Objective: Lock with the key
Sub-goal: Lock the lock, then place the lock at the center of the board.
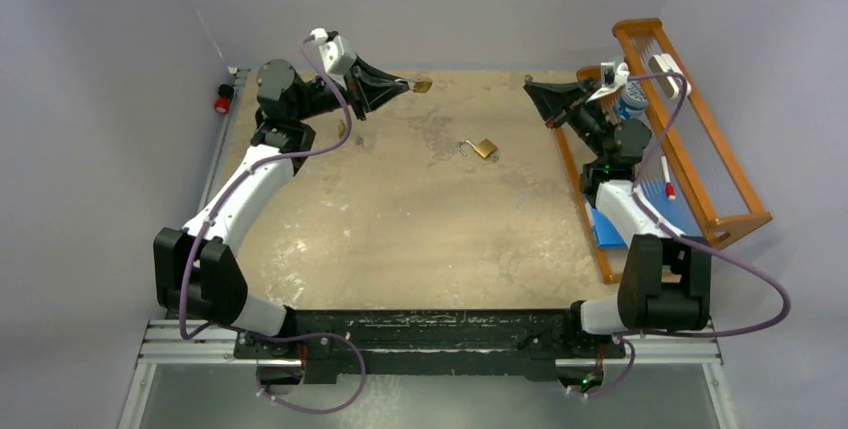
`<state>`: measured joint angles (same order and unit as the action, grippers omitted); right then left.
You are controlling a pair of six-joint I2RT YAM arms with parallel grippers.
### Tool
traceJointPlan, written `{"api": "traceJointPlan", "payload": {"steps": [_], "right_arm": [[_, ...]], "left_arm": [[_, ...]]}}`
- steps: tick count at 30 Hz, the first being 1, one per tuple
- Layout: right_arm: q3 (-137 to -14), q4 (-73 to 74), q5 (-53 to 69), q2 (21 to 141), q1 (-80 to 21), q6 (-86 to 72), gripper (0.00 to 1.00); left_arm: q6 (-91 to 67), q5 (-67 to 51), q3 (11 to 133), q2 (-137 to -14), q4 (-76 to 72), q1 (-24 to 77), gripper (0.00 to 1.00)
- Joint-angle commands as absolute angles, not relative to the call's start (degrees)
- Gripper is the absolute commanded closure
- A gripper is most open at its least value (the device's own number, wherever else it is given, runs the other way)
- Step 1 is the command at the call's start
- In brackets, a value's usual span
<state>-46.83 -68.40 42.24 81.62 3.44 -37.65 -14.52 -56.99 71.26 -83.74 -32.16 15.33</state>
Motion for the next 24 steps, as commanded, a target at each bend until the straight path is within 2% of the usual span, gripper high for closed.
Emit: {"api": "traceJointPlan", "payload": {"steps": [1,4,9,14,20,24], "right_arm": [[-51.43,-64.86,38.9,79.0,0.55,-31.64,1.0],[-54.91,-53.23,36.53,78.92,-3.86,-22.99,1.0],[-64.69,-26.36,21.61,81.11,-16.09,-0.58,1.0],[-69.27,-20.81,15.88,86.29,-21.22,1.97,1.0],[-79.31,-10.55,10.35,95.32,-30.35,6.71,1.0],[-81.64,-9.73,11.35,99.47,-33.63,6.85,1.0]], "left_arm": [[-6.07,-52.67,75.34,-81.83,-23.85,14.94,1.0],[3.92,-44.83,79.43,-82.56,-8.47,15.01,1.0],[9.08,-24.95,85.88,-86.19,7.54,15.46,0.98],[1.72,-4.21,89.77,-90.18,9.57,16.53,0.87],[-4.78,11.08,95.3,-96.16,21.71,17.79,0.94],[-8.56,15.69,90.99,-93.09,26.79,17.84,1.0]]}}
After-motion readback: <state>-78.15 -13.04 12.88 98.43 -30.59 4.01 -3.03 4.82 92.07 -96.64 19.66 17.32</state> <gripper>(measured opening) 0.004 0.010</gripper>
